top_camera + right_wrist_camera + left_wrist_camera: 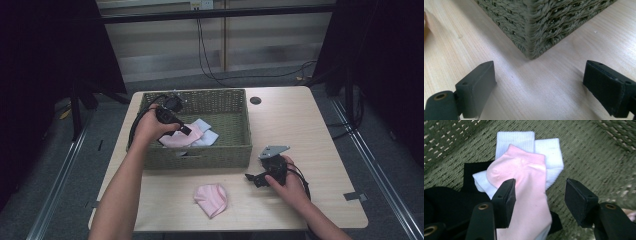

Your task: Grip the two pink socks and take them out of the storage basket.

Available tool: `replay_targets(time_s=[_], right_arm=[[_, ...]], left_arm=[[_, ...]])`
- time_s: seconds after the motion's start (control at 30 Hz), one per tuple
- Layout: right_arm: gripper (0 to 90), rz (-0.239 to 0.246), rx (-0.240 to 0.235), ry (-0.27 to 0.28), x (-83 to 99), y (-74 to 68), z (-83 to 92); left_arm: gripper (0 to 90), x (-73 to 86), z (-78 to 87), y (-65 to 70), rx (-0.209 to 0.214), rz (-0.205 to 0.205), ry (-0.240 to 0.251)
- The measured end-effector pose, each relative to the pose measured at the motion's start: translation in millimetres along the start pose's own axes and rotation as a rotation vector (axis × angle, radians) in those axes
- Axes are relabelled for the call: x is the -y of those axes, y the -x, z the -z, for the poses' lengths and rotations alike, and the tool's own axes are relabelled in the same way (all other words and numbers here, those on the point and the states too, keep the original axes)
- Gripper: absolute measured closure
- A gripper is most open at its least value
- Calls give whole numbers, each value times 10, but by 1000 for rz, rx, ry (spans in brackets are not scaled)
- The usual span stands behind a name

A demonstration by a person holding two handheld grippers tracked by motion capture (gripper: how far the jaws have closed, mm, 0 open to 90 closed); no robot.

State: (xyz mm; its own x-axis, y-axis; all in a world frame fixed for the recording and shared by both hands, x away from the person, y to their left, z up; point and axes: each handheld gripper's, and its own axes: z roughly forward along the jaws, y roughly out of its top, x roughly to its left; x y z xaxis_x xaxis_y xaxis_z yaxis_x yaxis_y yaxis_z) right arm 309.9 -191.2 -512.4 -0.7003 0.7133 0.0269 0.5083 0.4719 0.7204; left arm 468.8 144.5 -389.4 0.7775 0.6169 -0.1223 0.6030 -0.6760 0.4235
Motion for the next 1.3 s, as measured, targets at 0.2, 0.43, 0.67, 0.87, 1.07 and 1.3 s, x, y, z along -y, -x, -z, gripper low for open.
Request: replay_targets(time_s=[0.2, 0.43, 0.67, 0.87, 1.07, 1.3], right_arm=[[102, 0, 0, 0, 0, 0, 0], [102, -2, -1, -2, 0, -2, 1], [102, -2, -1, -2, 0, -2, 1], [102, -2, 0, -3, 0, -2, 2], [102, -2, 0, -3, -1, -3, 2], [102, 1, 0, -2, 0, -1, 1]], left_arm=[[466, 72, -148, -138, -10, 29, -30], [512, 113, -289, -215, -4, 51, -41], [705, 108, -395, -211, -16, 72, -92], [872, 64, -395, -168, -4, 78, -136], [879, 17, -236, -160, 4, 102, -103], [880, -29, 108, -142, 57, 136, -43]])
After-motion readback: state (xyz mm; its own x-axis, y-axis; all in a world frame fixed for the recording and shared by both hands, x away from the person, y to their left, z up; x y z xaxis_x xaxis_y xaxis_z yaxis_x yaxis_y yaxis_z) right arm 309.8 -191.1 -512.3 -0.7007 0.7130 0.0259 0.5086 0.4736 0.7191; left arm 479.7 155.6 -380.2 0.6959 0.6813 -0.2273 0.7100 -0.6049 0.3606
